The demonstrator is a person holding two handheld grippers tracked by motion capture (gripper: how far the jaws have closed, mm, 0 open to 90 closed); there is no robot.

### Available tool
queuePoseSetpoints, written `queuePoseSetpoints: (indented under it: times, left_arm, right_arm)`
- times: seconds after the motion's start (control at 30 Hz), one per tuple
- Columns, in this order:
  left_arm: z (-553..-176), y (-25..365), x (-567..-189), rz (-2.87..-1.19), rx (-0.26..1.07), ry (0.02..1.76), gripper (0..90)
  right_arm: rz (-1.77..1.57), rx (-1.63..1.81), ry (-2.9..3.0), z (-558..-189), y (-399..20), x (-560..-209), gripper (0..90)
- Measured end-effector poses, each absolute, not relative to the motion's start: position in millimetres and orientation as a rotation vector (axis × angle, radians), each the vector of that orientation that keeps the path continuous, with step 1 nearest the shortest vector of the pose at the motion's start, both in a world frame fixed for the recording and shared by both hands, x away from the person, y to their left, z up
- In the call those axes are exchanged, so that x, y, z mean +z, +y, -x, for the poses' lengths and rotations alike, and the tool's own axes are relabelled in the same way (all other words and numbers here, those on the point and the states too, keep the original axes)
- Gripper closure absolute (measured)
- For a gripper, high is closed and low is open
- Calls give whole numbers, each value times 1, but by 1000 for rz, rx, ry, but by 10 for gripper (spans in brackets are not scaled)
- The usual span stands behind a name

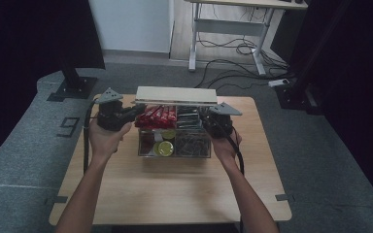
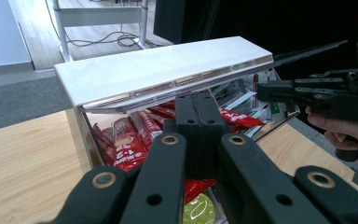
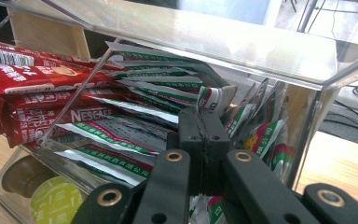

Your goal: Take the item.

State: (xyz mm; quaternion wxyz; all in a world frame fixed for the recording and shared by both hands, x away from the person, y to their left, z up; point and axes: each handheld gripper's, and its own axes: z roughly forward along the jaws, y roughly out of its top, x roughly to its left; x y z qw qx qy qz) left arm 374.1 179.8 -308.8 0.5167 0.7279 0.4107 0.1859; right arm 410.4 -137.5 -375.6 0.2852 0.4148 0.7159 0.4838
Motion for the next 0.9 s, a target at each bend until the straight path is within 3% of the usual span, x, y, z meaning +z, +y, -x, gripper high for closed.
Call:
queuePoseSetpoints:
  times: [0.9]
  left_arm:
    - [-374,179,-309,-1744,447,987,900]
  right_arm:
    - [-1015,1460,1869,-369,-163,-358,897]
